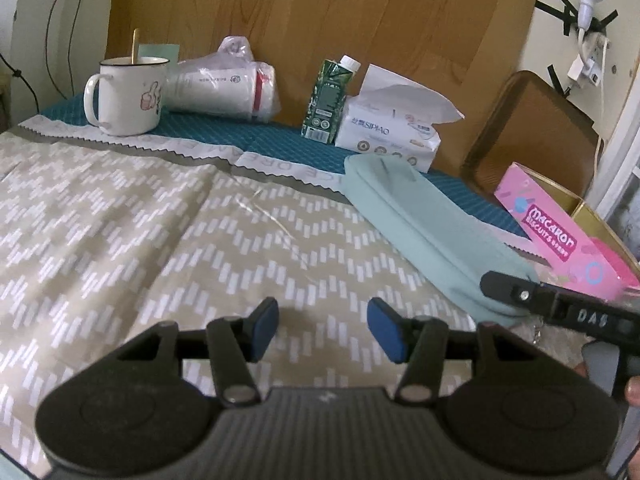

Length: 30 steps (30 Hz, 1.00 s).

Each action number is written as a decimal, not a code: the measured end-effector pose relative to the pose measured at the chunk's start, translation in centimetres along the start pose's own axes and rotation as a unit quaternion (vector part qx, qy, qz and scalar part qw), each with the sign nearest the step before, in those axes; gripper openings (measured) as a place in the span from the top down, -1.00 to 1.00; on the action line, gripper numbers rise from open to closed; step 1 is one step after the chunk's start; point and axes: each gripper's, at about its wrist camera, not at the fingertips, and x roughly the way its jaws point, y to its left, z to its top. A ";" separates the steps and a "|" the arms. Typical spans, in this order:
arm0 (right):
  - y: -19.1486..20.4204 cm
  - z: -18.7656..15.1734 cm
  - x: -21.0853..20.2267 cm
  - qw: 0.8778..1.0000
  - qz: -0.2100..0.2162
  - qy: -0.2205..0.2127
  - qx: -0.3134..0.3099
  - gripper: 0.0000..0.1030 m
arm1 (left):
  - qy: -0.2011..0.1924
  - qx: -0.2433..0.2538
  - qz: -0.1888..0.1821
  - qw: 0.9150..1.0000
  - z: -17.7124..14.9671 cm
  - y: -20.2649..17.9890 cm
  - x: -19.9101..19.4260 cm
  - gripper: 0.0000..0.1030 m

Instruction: Organize soft objects

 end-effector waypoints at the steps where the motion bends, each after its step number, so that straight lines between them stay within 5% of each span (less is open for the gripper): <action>1: -0.3 0.0 0.0 1.000 0.005 0.001 0.009 -0.88 | -0.001 0.004 0.003 1.000 0.0 -0.1 0.0 0.01; 18: 1.0 -0.9 -2.4 0.996 0.007 -0.090 -0.017 -0.88 | -0.010 0.082 0.053 0.995 0.0 -2.7 2.5 -0.51; 30: 0.9 -0.9 -2.5 0.995 0.012 -0.100 -0.013 -0.88 | -0.009 0.106 0.062 0.992 -0.4 -3.3 2.7 -0.58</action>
